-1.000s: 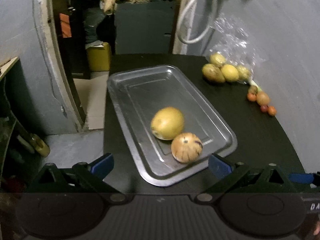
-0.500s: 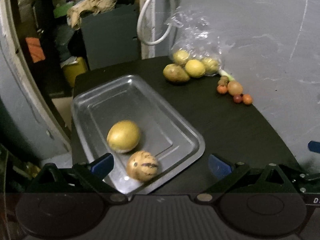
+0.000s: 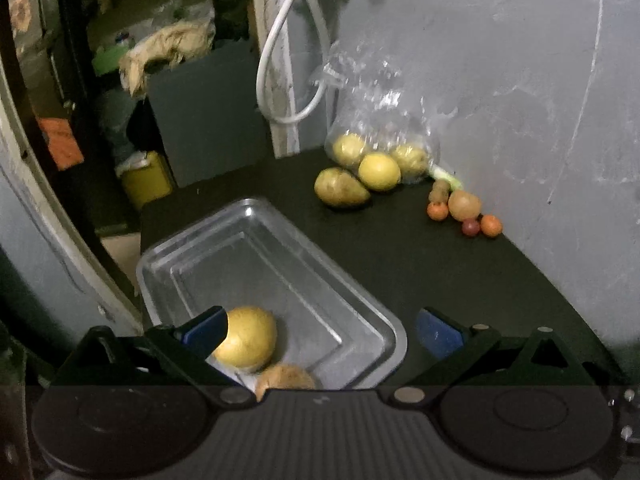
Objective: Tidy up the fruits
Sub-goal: 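Move both tools back toward the bag of lemons and pears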
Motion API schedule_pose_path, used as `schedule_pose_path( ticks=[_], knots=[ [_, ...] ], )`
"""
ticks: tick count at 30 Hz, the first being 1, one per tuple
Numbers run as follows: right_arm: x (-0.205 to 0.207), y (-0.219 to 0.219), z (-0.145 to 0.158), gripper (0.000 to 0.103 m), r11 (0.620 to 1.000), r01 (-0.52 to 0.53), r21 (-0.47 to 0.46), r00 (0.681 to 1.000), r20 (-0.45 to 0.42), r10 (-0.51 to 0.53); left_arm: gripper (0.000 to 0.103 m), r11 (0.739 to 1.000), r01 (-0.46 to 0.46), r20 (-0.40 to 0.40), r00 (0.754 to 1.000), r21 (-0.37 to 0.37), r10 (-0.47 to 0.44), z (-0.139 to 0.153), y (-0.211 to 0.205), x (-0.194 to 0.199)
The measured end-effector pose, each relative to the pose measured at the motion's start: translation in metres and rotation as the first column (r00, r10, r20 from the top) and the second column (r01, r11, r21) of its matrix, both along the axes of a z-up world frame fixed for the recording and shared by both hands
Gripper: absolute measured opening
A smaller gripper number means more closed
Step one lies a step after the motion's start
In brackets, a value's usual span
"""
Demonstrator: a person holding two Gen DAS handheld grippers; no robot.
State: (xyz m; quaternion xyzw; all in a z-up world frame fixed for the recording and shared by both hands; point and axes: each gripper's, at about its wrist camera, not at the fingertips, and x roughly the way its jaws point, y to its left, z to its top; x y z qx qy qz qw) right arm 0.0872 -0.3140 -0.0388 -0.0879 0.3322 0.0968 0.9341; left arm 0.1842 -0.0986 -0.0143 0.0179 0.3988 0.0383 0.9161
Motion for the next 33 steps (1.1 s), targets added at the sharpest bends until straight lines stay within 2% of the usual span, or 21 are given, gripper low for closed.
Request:
schedule_pose_path(
  ticks=[9,14,19,26,33],
  knots=[
    [0.003,0.015,0.013,0.102,0.997,-0.069,-0.036,0.995,0.075,0.071,0.103,1.000,0.012,0.061,0.998,-0.003,-0.012,0.013,0.004,0.016],
    [0.022,0.024,0.029,0.102,0.995,-0.091,-0.049,0.986,0.134,0.097,0.103,1.000,0.025,0.075,0.997,-0.006,-0.024,0.021,0.005,0.033],
    [0.050,0.027,0.035,0.102,0.997,-0.075,-0.036,0.986,0.149,0.080,0.103,0.999,0.044,0.068,0.997,-0.002,-0.043,0.020,0.003,0.055],
    [0.083,0.031,0.016,0.102,0.998,-0.061,-0.022,0.993,0.101,0.063,0.103,0.998,0.062,0.036,0.997,0.001,-0.062,0.000,0.002,0.088],
    [0.114,0.044,-0.012,0.102,0.995,-0.087,-0.056,0.994,0.061,0.090,0.103,0.998,0.044,-0.007,0.999,-0.038,-0.044,-0.030,0.007,0.123]
  ],
)
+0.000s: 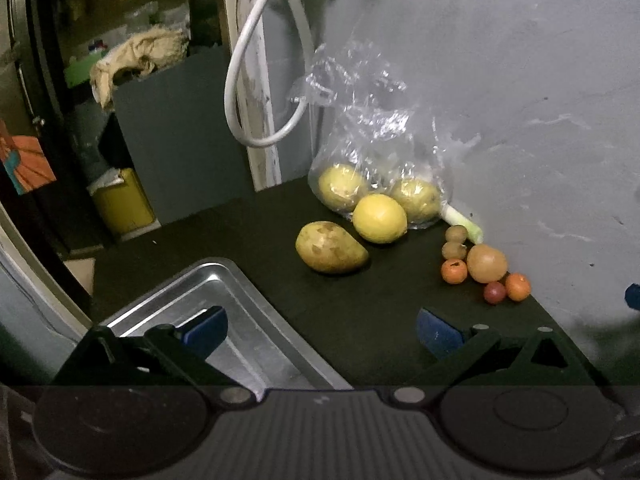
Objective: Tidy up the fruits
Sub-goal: 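Move both tools back toward the bag of lemons and pears, then grasp a yellow pear with the left tool while the right tool grasps a lemon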
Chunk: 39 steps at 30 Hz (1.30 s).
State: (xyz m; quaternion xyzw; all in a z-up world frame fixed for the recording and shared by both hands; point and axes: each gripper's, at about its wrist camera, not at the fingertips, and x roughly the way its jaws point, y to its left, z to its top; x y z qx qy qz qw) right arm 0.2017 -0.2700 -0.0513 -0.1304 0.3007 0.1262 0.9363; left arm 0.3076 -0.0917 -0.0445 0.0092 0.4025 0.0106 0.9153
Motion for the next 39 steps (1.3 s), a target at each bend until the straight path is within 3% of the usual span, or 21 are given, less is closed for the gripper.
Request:
schedule_pose_path(
  ticks=[12,19,22,28,33,39],
  knots=[
    [0.062,0.022,-0.041,0.102,0.996,-0.089,-0.030,0.996,-0.007,0.089,0.103,0.999,-0.008,-0.013,1.000,-0.051,0.007,-0.036,0.011,0.061],
    [0.103,0.040,-0.057,0.096,0.988,-0.107,-0.114,0.993,0.035,0.112,0.103,0.991,-0.057,-0.028,0.998,-0.122,0.054,-0.045,0.021,0.099],
    [0.120,0.042,-0.061,0.095,0.991,-0.082,-0.105,0.995,0.041,0.086,0.103,0.983,-0.077,-0.053,0.996,-0.168,0.069,-0.051,0.024,0.113],
    [0.144,0.040,-0.060,0.093,0.998,-0.061,-0.026,0.997,0.045,0.062,0.102,0.980,-0.114,-0.126,0.988,-0.163,0.093,-0.068,0.026,0.134],
    [0.157,0.045,-0.068,0.088,0.997,-0.071,-0.041,0.996,0.042,0.072,0.101,0.963,-0.170,-0.157,0.978,-0.208,0.139,-0.078,0.035,0.144],
    [0.173,0.050,-0.074,0.082,0.997,-0.074,-0.031,0.997,0.034,0.075,0.088,0.923,-0.235,-0.198,0.963,-0.304,0.180,-0.088,0.049,0.150]
  ],
)
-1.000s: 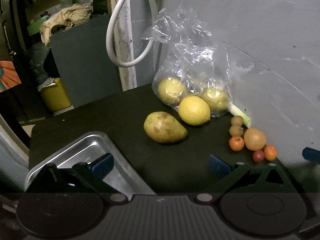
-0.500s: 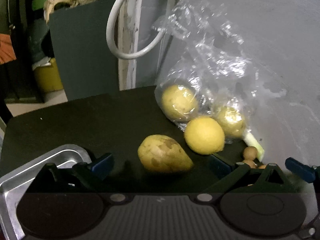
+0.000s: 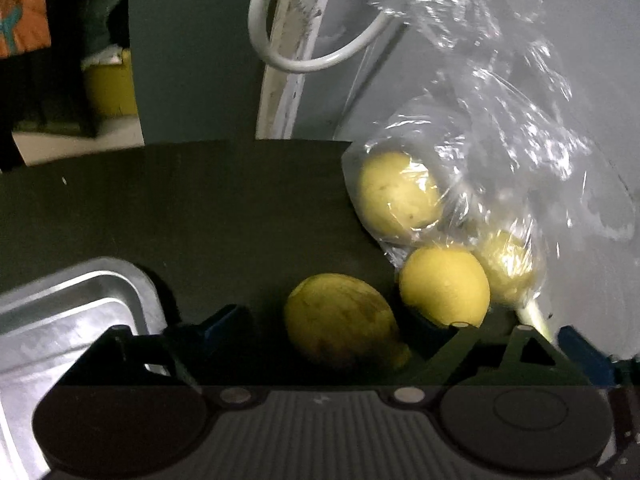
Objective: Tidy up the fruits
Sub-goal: 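Grasp a yellow pear with the left tool while the right tool grasps a lemon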
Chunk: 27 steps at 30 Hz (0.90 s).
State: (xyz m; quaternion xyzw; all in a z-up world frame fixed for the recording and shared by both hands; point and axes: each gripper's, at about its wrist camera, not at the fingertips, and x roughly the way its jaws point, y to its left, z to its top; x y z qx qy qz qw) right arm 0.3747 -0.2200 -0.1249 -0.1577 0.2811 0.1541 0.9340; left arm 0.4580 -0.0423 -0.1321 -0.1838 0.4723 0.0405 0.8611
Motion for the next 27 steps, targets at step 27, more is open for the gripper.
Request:
schedule_pose_path(
  ticks=[27],
  knots=[
    [0.050,0.032,-0.025,0.055,0.995,-0.099,-0.005,0.986,-0.132,0.097,0.074,0.997,0.070,0.029,0.997,0.021,-0.071,0.002,-0.005,0.009]
  ],
)
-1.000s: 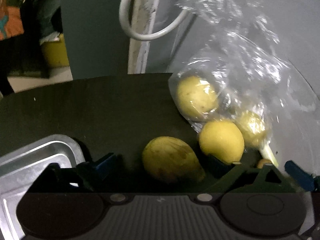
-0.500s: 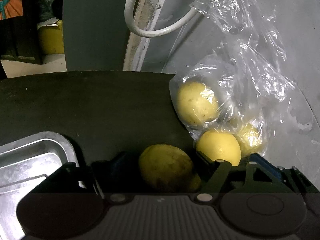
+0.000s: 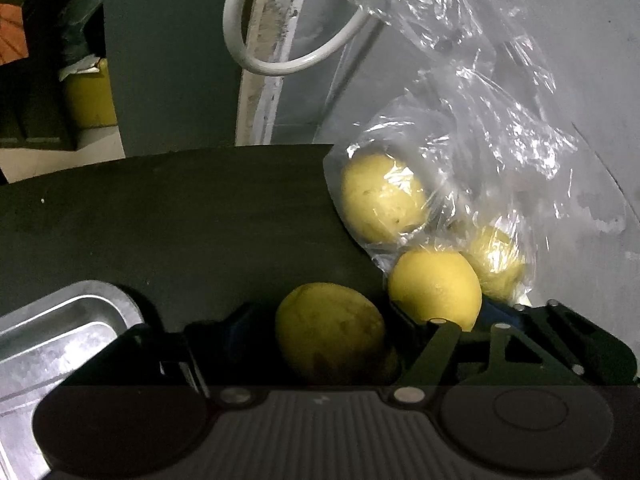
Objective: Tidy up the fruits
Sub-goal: 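Grasp a yellow pear with the left tool while the right tool grasps a lemon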
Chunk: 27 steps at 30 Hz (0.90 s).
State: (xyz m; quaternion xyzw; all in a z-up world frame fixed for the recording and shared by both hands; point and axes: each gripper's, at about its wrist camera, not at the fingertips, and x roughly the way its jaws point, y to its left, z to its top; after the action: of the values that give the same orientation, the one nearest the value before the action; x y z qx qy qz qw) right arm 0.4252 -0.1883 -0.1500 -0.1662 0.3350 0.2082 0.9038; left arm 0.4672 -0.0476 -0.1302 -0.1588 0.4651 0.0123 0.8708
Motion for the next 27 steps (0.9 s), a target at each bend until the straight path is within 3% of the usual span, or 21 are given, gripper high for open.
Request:
schedule_pose_path(
  ticks=[2,4,15,20,27],
  knots=[
    [-0.001,0.000,0.000,0.054,1.000,0.013,0.009,1.000,-0.001,-0.013,0.071,1.000,0.008,0.006,1.000,0.001,-0.008,0.000,-0.001,-0.002],
    [-0.003,0.002,0.001,0.053,1.000,0.018,0.009,1.000,0.002,-0.018,0.061,1.000,0.009,0.011,1.000,-0.022,-0.009,0.000,0.000,-0.004],
    [-0.016,-0.010,0.004,0.042,0.999,0.028,0.038,0.999,-0.039,-0.026,0.061,1.000,0.017,0.001,1.000,-0.017,-0.017,0.001,0.008,-0.014],
    [-0.012,-0.006,0.007,0.061,0.997,0.039,0.068,0.998,-0.051,-0.036,0.061,0.999,-0.007,0.008,1.000,-0.031,0.007,0.000,0.013,-0.020],
    [0.015,-0.014,0.008,0.066,0.968,0.164,0.189,0.980,-0.142,-0.138,0.059,0.993,-0.087,0.039,0.995,-0.083,0.090,-0.001,0.030,-0.032]
  ],
)
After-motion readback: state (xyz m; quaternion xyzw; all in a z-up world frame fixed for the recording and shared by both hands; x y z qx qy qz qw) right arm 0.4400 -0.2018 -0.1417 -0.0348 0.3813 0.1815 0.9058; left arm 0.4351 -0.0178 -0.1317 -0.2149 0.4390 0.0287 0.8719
